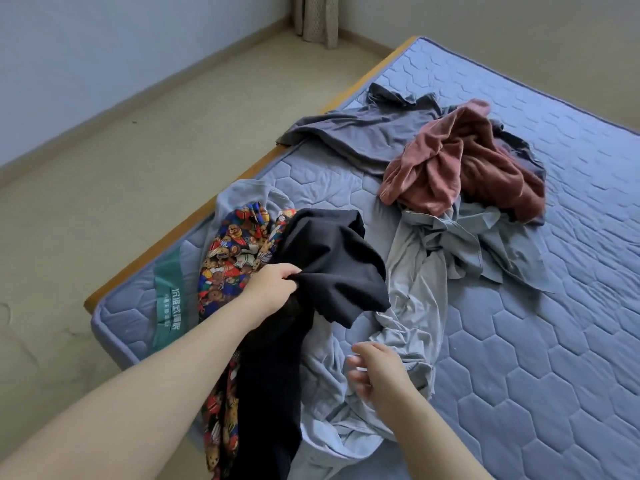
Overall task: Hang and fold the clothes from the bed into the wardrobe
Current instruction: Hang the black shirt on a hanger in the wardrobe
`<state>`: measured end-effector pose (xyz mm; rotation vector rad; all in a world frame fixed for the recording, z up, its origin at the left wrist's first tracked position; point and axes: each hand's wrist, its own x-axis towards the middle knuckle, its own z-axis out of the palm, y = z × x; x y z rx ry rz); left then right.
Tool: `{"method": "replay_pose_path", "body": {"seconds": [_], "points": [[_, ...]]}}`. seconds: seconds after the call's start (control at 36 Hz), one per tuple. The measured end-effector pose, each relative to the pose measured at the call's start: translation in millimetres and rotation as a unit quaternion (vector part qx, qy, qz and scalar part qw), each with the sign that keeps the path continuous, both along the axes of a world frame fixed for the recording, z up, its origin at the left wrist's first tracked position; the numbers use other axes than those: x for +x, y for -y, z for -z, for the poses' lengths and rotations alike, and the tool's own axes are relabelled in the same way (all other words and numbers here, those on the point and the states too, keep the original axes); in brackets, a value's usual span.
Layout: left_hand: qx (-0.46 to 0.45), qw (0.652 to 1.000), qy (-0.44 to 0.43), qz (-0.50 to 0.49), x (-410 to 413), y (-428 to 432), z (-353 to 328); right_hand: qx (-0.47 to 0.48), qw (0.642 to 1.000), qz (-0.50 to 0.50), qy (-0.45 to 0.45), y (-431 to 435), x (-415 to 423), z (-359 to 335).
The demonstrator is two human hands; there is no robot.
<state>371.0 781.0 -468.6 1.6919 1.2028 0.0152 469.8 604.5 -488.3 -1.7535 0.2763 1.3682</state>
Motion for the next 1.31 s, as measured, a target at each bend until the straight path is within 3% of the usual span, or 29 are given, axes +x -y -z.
{"method": "replay_pose_path", "body": {"seconds": [0.11,0.25,0.58,0.81,0.92,0.97,1.08,1.19,1.25,1.31], "points": [[-0.088,0.989,0.121,-0.02,2.5,28.6,-41.2,0.044,0.999,0.03,0.003,7.1,-2.1,-25.8],[-0.129,0.974,0.183,-0.012,-3.2,68.7,-81.6,0.117,0.987,0.112,-0.01,33.4,0.2,-67.9],[-0.145,0.963,0.222,0.046,-0.1,211.2,-160.7,0.245,0.965,0.069,-0.066,147.1,18.8,-145.4],[-0.147,0.957,0.25,0.015,-4.9,275.5,-177.9,0.28,0.959,-0.019,0.04,195.2,30.4,-168.7],[-0.086,0.967,0.238,-0.042,-4.8,295.9,-176.8,0.303,0.951,-0.021,0.067,199.9,33.4,-186.2],[-0.039,0.974,0.225,0.0,-4.6,304.1,-176.0,0.312,0.948,-0.015,0.063,198.5,34.0,-197.2],[-0.036,0.961,0.252,0.104,-0.7,315.3,-174.6,0.358,0.93,-0.042,0.065,197.1,28.4,-214.4],[0.07,0.967,0.244,-0.006,1.6,308.8,-177.2,0.411,0.906,-0.079,0.063,200.8,26.3,-226.3],[0.024,0.958,0.264,-0.111,-1.5,302.0,-177.7,0.424,0.899,-0.09,0.06,204.9,29.0,-227.9],[-0.088,0.918,0.315,-0.223,-3.9,296.7,-182.9,0.42,0.897,-0.113,0.079,210.8,32.1,-225.9]]}}
